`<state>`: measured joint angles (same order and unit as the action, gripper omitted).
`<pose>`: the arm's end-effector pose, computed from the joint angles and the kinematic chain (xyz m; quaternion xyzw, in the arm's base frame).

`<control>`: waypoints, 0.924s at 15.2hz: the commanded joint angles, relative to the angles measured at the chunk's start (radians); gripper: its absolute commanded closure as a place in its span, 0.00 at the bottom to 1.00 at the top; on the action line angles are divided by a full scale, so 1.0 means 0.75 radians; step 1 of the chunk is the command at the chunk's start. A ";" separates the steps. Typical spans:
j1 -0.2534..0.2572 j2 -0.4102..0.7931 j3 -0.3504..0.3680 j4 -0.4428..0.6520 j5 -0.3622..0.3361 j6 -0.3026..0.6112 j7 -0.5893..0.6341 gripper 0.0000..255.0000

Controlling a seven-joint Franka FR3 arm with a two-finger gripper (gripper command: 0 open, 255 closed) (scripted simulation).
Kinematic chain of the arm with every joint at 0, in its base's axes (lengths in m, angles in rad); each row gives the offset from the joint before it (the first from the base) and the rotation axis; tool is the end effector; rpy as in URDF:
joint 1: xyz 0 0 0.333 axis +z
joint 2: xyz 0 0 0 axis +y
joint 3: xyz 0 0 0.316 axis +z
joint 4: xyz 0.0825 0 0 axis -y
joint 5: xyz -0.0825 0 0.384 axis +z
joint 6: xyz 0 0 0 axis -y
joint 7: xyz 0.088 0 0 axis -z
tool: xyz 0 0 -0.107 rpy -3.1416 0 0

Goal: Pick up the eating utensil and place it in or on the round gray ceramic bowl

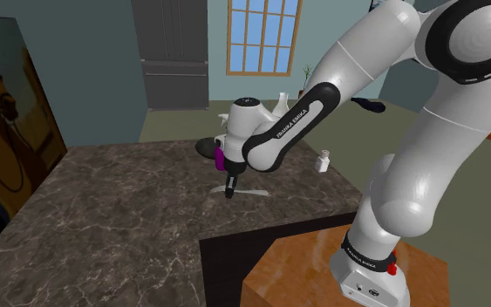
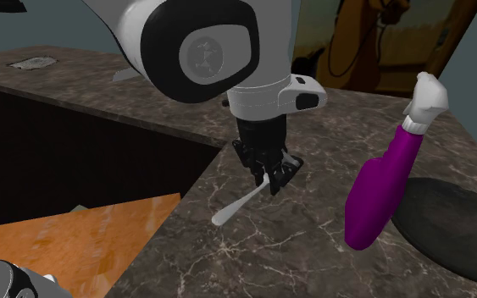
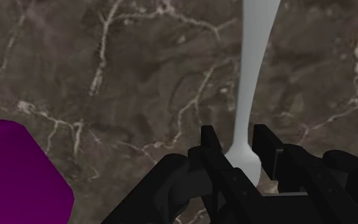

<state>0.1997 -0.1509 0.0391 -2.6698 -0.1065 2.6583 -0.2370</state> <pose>0.4142 0.1035 0.3001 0.9574 0.2787 0.0694 0.0308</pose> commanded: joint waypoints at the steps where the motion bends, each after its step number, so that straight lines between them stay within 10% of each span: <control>1: 0.000 0.000 0.000 0.000 0.000 0.001 0.000 1.00; 14: 0.018 -0.201 -0.008 0.081 0.045 -0.281 -0.043 1.00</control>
<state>0.2121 -0.2906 0.0332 -2.6151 -0.0744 2.4653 -0.2673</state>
